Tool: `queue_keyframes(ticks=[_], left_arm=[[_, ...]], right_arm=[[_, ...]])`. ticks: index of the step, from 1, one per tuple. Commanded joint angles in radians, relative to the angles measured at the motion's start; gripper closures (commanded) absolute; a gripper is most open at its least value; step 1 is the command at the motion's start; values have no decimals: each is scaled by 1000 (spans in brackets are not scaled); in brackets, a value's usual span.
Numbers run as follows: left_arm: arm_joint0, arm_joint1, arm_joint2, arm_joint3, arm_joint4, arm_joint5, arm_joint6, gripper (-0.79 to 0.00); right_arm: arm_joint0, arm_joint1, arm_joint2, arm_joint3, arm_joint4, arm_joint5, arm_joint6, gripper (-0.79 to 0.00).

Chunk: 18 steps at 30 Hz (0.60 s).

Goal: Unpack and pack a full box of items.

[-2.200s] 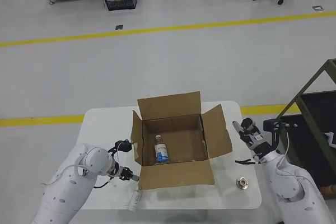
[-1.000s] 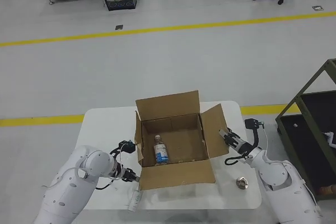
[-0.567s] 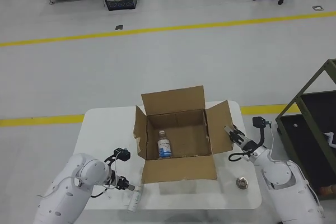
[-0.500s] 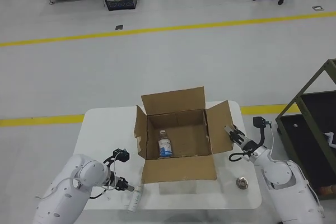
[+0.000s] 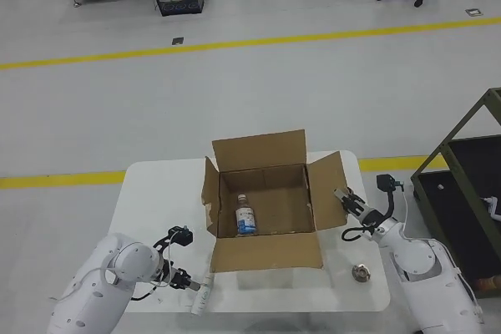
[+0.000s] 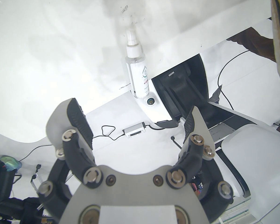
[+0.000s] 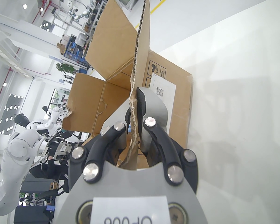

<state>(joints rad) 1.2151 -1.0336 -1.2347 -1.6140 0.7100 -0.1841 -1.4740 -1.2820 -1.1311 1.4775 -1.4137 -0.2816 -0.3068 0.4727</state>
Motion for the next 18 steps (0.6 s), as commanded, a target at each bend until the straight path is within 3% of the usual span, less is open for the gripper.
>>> queue_keyframes(ticks=[1, 8, 12, 18], left_arm=[[4, 0, 1, 0, 2, -1, 16, -785], [56, 8, 7, -16, 12, -15, 65, -785], [87, 7, 52, -26, 80, -2, 105, -785], [70, -7, 111, 8, 76, 69, 176, -785]], right_arm=[[-1, 1, 2, 0, -3, 2, -4, 0], [-12, 4, 12, 1, -11, 6, -11, 0], [-17, 5, 13, -1, -12, 6, -10, 0], [-17, 5, 8, -7, -14, 7, -8, 0]])
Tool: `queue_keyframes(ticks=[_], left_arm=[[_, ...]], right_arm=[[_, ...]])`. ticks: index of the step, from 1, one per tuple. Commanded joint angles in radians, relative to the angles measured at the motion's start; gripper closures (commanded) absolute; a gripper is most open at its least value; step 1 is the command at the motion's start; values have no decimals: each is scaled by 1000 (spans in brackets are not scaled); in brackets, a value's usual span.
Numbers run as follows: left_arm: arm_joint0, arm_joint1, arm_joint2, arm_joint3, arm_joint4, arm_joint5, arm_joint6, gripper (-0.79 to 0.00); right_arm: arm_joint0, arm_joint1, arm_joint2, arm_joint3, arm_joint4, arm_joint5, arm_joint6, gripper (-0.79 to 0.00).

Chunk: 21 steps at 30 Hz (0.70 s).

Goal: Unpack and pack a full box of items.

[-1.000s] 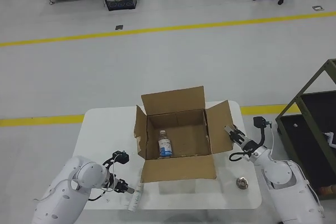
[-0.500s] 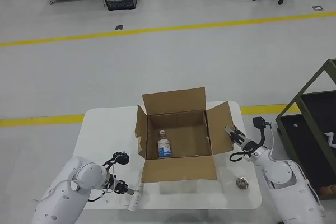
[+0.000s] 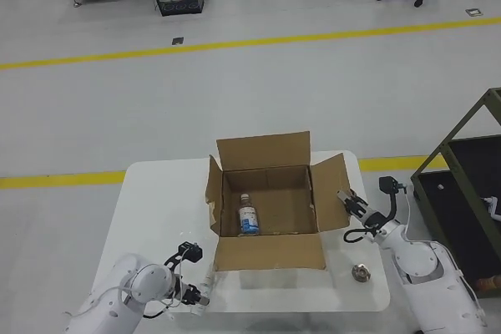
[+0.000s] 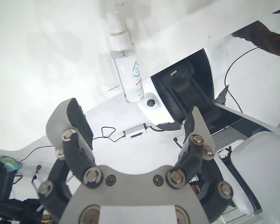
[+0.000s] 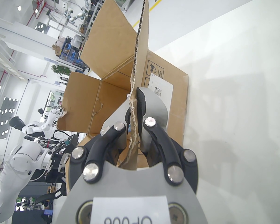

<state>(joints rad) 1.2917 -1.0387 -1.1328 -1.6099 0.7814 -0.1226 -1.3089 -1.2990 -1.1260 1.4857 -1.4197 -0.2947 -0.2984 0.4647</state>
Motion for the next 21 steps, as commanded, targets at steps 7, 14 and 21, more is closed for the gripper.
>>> queue_keyframes(ticks=[7, 14, 21], left_arm=[[-20, -6, 27, 8, 11, 19, 36, -785], [-20, -6, 27, 8, 11, 19, 36, -785], [0, -9, 78, 24, 128, 24, 108, -785]], right_arm=[[-3, 2, -2, -5, -11, -6, 3, 0], [-13, 4, 1, -6, -13, -9, 0, 0], [-23, 6, 6, -9, -15, -8, -6, 0]])
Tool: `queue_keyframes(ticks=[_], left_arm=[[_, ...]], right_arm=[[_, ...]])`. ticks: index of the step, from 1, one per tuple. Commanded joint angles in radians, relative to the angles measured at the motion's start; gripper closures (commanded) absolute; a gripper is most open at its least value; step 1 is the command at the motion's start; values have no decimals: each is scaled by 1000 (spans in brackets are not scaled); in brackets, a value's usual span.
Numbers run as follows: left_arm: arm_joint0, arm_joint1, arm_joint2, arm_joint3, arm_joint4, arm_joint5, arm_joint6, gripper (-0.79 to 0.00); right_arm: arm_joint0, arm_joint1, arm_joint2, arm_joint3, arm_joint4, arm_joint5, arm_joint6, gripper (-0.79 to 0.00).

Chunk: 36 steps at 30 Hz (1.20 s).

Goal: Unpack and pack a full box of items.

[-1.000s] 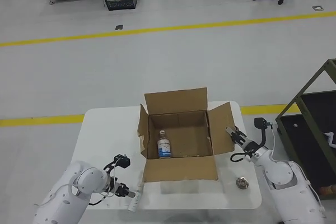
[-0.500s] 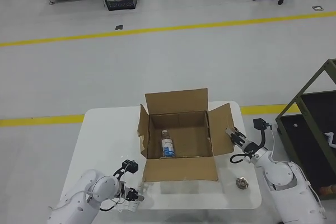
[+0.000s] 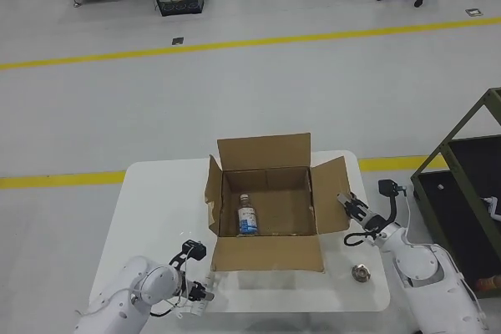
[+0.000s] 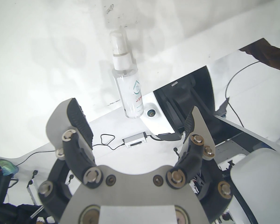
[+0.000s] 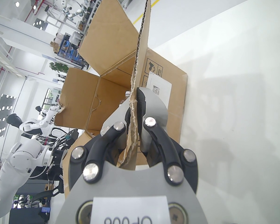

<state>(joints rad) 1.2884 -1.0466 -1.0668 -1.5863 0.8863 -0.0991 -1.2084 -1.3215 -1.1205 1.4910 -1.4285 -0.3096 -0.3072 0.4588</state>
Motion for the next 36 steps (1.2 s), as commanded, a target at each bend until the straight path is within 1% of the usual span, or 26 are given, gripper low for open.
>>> queue_keyframes(ticks=[1, 4, 10, 12, 14, 18, 21, 28, 29, 31, 33, 34, 36], left_arm=[[6, -1, 22, 0, 45, 2, 20, -785], [18, -3, 42, 3, 83, 6, 56, -785], [29, -11, 58, 29, 57, 22, 109, -785], [23, -15, 68, 51, 57, 34, 138, -785], [10, -20, 89, 74, 91, 50, 155, -785], [-11, -31, 117, 106, 104, 67, 168, -785], [-22, -35, 135, 121, 149, 87, 175, -785], [-31, -43, 145, 135, 145, 86, 176, -785], [-32, -44, 147, 135, 149, 86, 176, -767], [-33, -45, 150, 134, 156, 85, 175, -705], [-33, -46, 151, 135, 163, 87, 172, -560], [-34, -46, 151, 135, 164, 88, 171, -539], [-35, -48, 152, 138, 165, 89, 168, -523]], right_arm=[[-2, 0, 2, -1, 1, 1, -1, 0], [-6, 1, 4, -5, 1, 3, -2, 0], [-13, 2, 5, -10, -3, 5, -5, 0], [-13, 3, 5, -11, -3, 6, -5, 0], [-12, 3, 4, -11, -4, 6, -5, 0], [-11, 3, 3, -13, -5, 7, -8, 0], [-11, 3, 3, -13, -5, 8, -10, 0], [-10, 4, 5, -10, -4, 8, -11, 0], [-10, 4, 4, -10, -3, 9, -10, 0], [-9, 5, 4, -9, -3, 8, -8, 0], [-8, 5, 3, -8, -1, 8, -7, 0], [-7, 5, 3, -6, 0, 7, -7, 0], [-5, 5, 2, -5, 2, 8, -6, 0]])
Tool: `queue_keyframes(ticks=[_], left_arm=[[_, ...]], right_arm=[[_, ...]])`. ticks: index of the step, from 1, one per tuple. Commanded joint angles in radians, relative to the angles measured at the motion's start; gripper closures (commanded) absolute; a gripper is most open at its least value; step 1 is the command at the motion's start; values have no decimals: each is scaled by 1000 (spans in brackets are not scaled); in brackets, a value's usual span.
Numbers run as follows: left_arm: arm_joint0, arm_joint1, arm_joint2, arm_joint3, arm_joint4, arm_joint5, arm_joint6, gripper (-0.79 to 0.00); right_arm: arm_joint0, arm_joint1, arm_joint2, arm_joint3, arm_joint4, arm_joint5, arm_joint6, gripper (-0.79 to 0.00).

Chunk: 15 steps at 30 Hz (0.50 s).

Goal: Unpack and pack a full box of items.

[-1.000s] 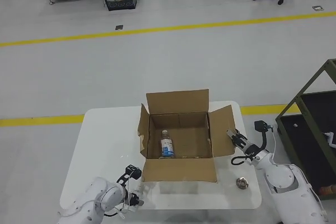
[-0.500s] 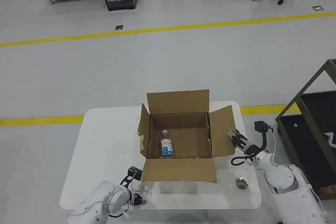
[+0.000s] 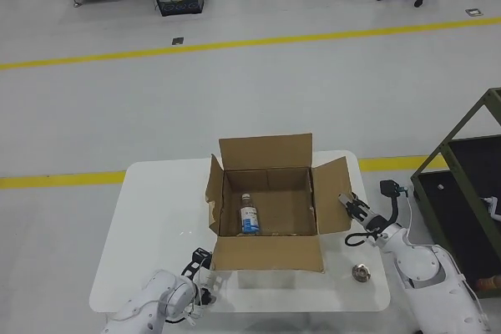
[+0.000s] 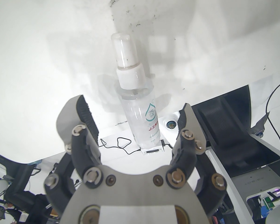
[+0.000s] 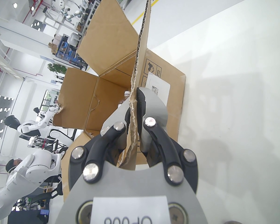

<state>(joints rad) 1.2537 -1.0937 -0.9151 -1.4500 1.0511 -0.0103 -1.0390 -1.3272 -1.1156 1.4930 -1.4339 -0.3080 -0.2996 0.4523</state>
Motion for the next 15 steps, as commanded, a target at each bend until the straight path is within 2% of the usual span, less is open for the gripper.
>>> queue_keyframes(ticks=[1, 3, 5, 15], left_arm=[[-2, -1, 1, 3, 0, 0, -4, -523], [-4, -3, 3, 5, 1, 0, -6, -502], [-6, -5, 5, 9, 2, 0, -8, -428], [-21, -15, 18, 35, -1, -5, -16, -517]], right_arm=[[2, 0, -1, 1, 0, -1, 2, 0], [4, 0, -1, 3, -1, -1, 3, 0], [5, 1, -1, 4, -1, -1, 4, 0], [9, 2, -2, 8, 2, -1, 7, 0]])
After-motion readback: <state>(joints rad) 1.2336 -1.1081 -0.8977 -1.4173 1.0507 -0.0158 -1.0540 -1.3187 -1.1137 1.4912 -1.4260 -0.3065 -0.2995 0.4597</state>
